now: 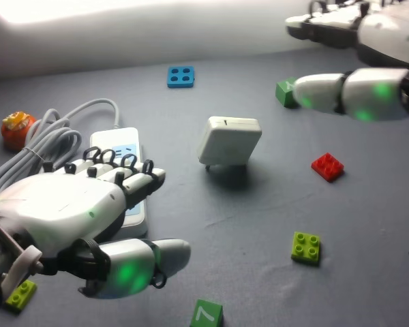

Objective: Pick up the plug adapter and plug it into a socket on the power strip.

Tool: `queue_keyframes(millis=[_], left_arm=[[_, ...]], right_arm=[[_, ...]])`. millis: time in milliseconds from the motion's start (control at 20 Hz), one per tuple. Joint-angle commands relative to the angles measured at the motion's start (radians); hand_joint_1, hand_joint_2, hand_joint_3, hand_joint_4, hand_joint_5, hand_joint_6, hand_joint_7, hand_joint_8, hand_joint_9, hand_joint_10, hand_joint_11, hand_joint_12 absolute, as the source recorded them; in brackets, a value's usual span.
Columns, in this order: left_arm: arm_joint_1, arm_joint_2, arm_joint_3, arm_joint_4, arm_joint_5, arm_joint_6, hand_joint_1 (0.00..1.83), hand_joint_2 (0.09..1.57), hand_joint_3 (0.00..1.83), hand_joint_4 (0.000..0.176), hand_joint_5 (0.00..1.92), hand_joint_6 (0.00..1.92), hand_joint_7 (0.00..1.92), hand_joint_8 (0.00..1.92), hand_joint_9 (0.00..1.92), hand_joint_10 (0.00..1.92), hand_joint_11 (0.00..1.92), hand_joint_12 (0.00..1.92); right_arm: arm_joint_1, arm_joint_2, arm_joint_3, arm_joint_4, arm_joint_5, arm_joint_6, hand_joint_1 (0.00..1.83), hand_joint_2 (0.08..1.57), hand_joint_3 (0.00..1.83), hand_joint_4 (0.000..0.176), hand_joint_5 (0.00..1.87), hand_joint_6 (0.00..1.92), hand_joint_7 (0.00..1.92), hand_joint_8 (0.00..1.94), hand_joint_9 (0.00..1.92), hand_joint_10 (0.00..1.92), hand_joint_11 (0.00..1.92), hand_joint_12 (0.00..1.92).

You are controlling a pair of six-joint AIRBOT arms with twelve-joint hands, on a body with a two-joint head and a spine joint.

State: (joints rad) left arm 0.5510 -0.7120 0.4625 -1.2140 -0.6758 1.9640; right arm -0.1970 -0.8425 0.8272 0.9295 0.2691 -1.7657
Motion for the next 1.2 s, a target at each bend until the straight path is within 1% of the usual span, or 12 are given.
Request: queue_keyframes(millis=[0, 50, 150, 250, 300, 350, 450, 500, 550, 900, 1000, 1150], left_arm=[[0.003, 0.008, 0.005, 0.032, -0.056, 0.001, 0.0, 1.26, 0.0, 0.0, 0.08, 0.01, 0.07, 0.01, 0.04, 0.01, 0.03, 0.01], [0.018, 0.008, 0.009, 0.013, -0.053, -0.001, 0.0, 1.27, 0.0, 0.0, 0.08, 0.01, 0.08, 0.01, 0.04, 0.01, 0.02, 0.01], [0.071, 0.0, 0.012, -0.016, -0.077, -0.018, 0.0, 1.26, 0.0, 0.0, 0.08, 0.01, 0.08, 0.01, 0.05, 0.01, 0.03, 0.01], [0.091, -0.011, 0.012, -0.016, -0.1, -0.032, 0.0, 1.26, 0.0, 0.0, 0.08, 0.01, 0.08, 0.01, 0.05, 0.01, 0.03, 0.01], [0.099, -0.023, 0.014, -0.016, -0.111, -0.037, 0.0, 1.25, 0.0, 0.0, 0.07, 0.0, 0.07, 0.01, 0.04, 0.01, 0.02, 0.01], [0.101, -0.038, 0.018, -0.016, -0.115, -0.04, 0.0, 1.25, 0.0, 0.0, 0.07, 0.0, 0.07, 0.01, 0.04, 0.01, 0.02, 0.01], [0.099, -0.07, 0.025, -0.016, -0.125, -0.044, 0.0, 1.25, 0.0, 0.0, 0.05, 0.01, 0.06, 0.01, 0.04, 0.01, 0.03, 0.01], [0.097, -0.101, 0.03, -0.016, -0.154, -0.053, 0.0, 1.25, 0.0, 0.0, 0.06, 0.01, 0.07, 0.01, 0.05, 0.01, 0.03, 0.02], [0.097, -0.12, 0.036, -0.016, -0.166, -0.059, 0.0, 1.25, 0.0, 0.0, 0.05, 0.01, 0.07, 0.01, 0.05, 0.01, 0.04, 0.02], [0.115, -0.183, 0.097, -0.016, -0.168, -0.06, 0.0, 1.26, 0.0, 0.0, 0.08, 0.01, 0.11, 0.01, 0.09, 0.01, 0.07, 0.04], [0.121, -0.189, 0.111, -0.016, -0.168, -0.059, 0.0, 1.25, 0.0, 0.0, 0.06, 0.0, 0.09, 0.0, 0.07, 0.0, 0.04, 0.03], [0.126, -0.193, 0.124, -0.016, -0.168, -0.058, 0.0, 1.24, 0.0, 0.0, 0.07, 0.0, 0.1, 0.01, 0.08, 0.01, 0.05, 0.04]], right_arm=[[0.023, -0.007, 0.017, 0.01, 0.005, 0.004, 0.19, 1.27, 0.0, 0.0, 0.15, 0.0, 0.15, 0.0, 0.13, 0.0, 0.0, 0.38], [0.038, -0.026, 0.047, 0.06, -0.034, 0.004, 0.31, 1.24, 0.0, 0.0, 0.17, 0.0, 0.17, 0.0, 0.16, 0.01, 0.0, 0.45], [0.059, -0.088, 0.133, 0.16, -0.109, 0.003, 0.42, 1.23, 0.0, 0.0, 0.13, 0.0, 0.16, 0.0, 0.17, 0.0, 0.0, 0.5], [0.061, -0.113, 0.164, 0.185, -0.13, 0.003, 0.42, 1.23, 0.0, 0.0, 0.13, 0.0, 0.16, 0.0, 0.17, 0.0, 0.0, 0.5], [0.061, -0.13, 0.19, 0.216, -0.149, 0.003, 0.59, 1.2, 0.0, 0.0, 0.12, 0.0, 0.14, 0.0, 0.16, 0.0, 0.0, 0.47], [0.061, -0.149, 0.218, 0.245, -0.169, 0.003, 0.59, 1.2, 0.0, 0.0, 0.12, 0.0, 0.14, 0.0, 0.16, 0.0, 0.0, 0.47], [0.06, -0.189, 0.268, 0.289, -0.2, 0.003, 0.78, 1.19, 0.0, 0.0, 0.1, 0.0, 0.13, 0.0, 0.15, 0.0, 0.0, 0.57], [0.059, -0.219, 0.311, 0.305, -0.227, 0.002, 0.8, 1.19, 0.0, 0.0, 0.09, 0.0, 0.12, 0.0, 0.14, 0.0, 0.0, 0.57], [0.054, -0.242, 0.339, 0.306, -0.233, 0.002, 1.0, 1.09, 0.0, 0.0, 0.13, 0.01, 0.15, 0.01, 0.18, 0.01, 0.0, 0.71], [-0.01, -0.396, 0.534, 0.313, -0.291, 0.015, 1.22, 0.99, 0.0, 0.0, 0.21, 0.01, 0.22, 0.01, 0.21, 0.0, 0.0, 0.83], [-0.02, -0.426, 0.568, 0.314, -0.303, 0.037, 1.23, 0.98, 0.0, 0.0, 0.23, 0.01, 0.23, 0.0, 0.23, 0.01, 0.0, 0.87], [-0.026, -0.464, 0.603, 0.314, -0.322, 0.047, 1.21, 0.98, 0.0, 0.0, 0.21, 0.0, 0.2, 0.0, 0.19, 0.0, 0.0, 0.8]])
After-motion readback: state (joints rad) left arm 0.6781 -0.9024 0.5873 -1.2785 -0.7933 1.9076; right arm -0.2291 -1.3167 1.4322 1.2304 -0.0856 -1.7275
